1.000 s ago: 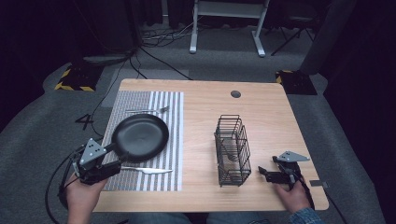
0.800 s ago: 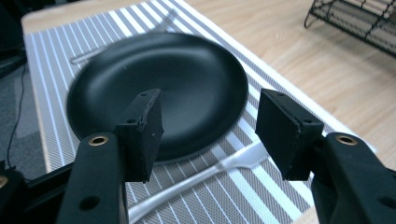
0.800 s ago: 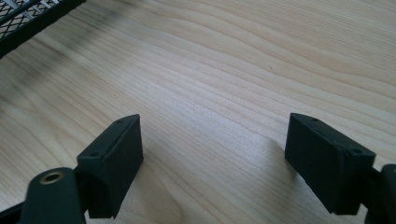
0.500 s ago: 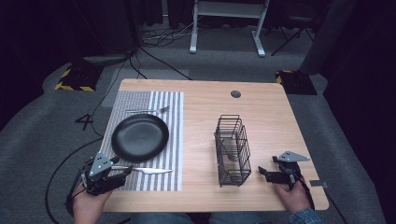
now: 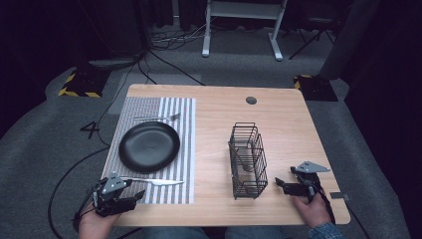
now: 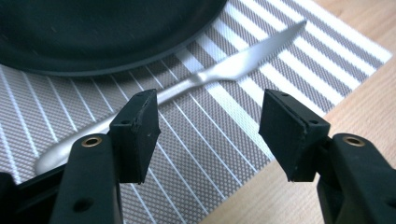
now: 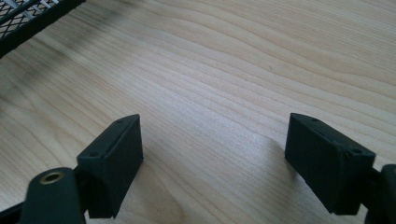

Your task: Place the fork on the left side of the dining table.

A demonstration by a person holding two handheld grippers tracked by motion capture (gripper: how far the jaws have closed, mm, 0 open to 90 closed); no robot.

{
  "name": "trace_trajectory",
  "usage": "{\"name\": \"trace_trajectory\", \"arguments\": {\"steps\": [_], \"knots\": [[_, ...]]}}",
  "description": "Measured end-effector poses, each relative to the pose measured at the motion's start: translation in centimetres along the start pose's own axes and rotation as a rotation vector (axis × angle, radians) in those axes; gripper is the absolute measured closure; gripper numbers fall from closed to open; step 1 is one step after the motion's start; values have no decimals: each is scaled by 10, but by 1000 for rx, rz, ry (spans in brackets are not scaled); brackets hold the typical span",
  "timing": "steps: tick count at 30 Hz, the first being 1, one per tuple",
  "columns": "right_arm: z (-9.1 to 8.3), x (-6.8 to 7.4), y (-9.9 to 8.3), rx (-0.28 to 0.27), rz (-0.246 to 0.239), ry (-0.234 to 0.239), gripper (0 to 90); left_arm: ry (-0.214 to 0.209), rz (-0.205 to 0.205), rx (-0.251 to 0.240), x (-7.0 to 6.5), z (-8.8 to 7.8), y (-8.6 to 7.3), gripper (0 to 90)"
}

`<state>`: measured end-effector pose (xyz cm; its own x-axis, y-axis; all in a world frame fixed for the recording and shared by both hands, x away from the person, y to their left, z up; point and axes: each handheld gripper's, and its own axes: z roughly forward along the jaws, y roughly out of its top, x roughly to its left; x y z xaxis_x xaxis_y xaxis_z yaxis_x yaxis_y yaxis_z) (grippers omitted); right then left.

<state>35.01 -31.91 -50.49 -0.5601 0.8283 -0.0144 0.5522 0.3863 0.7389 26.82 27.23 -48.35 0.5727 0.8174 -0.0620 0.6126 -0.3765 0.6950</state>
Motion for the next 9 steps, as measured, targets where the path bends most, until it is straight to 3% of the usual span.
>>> {"name": "trace_trajectory", "arguments": {"steps": [4,9], "knots": [[0,0,0,0,0,0,192,2,-34,65,1,8,-5,371],[0,0,0,0,0,0,192,5,-20,69,1,11,-7,345]]}}
